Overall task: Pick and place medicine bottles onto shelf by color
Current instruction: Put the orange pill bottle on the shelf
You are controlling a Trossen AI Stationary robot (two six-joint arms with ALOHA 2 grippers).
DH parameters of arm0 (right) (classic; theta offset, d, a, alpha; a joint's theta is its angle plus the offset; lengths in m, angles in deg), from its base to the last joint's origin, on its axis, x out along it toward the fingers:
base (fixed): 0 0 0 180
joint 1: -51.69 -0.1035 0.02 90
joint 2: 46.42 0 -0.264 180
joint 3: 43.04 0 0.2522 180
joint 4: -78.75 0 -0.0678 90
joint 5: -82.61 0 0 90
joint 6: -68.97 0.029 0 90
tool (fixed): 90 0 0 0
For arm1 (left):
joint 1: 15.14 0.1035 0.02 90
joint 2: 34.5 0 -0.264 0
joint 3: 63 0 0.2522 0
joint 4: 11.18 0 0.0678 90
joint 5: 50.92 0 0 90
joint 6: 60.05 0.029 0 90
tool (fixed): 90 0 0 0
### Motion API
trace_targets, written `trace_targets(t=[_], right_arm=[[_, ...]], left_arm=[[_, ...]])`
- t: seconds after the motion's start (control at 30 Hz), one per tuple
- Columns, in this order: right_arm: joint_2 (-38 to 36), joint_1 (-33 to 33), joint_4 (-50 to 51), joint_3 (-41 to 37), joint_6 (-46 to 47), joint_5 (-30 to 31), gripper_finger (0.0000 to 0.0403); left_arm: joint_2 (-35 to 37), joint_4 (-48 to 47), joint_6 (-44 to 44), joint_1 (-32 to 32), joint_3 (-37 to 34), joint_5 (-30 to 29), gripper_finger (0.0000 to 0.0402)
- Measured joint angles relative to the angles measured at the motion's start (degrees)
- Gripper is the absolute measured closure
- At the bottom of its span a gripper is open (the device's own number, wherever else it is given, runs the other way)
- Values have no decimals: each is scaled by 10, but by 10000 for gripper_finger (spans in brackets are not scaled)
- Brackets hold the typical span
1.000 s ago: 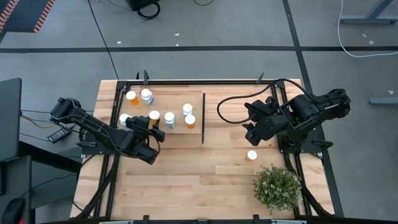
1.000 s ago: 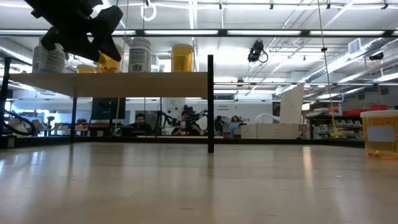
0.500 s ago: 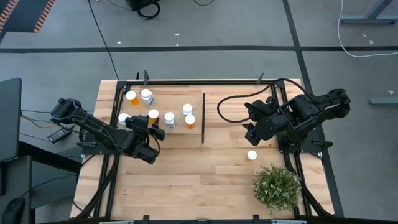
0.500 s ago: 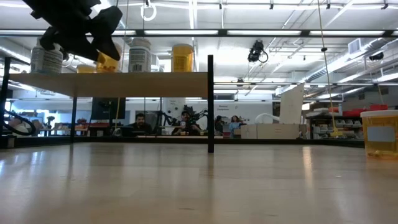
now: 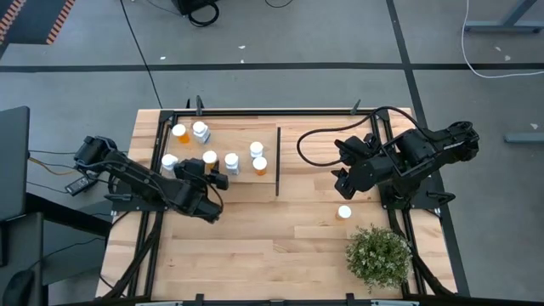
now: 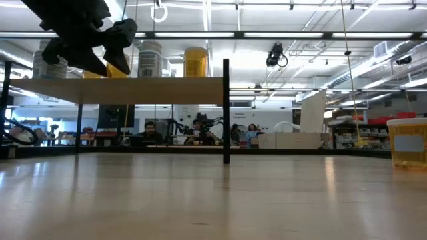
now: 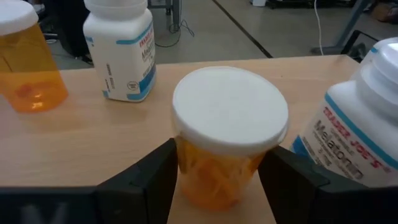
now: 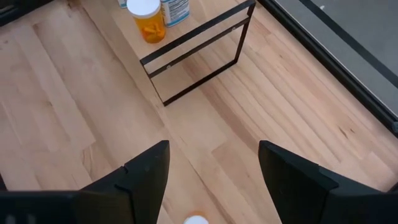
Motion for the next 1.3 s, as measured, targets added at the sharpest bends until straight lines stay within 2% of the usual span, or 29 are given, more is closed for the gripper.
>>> trace_targets(t=[0.27,0.6,0.83,0.9,1.1,1.3], right_arm=[[0,0,0,0,0,0,150],[0,0,0,0,0,-4,150],[0,0,3,0,0,-10,150],[0,0,3,0,0,-26,150],[15,-1,7,0,31,-126,150],[43,10,14,0,51,-176,143]], left_arm=[[0,4,-8,-14,0,7,185],[0,5,-4,-23,-1,55,133],[3,0,8,-33,21,54,101],[3,-12,20,-35,39,54,98],[3,-33,92,-35,104,66,97],[3,-89,158,-35,195,130,103]])
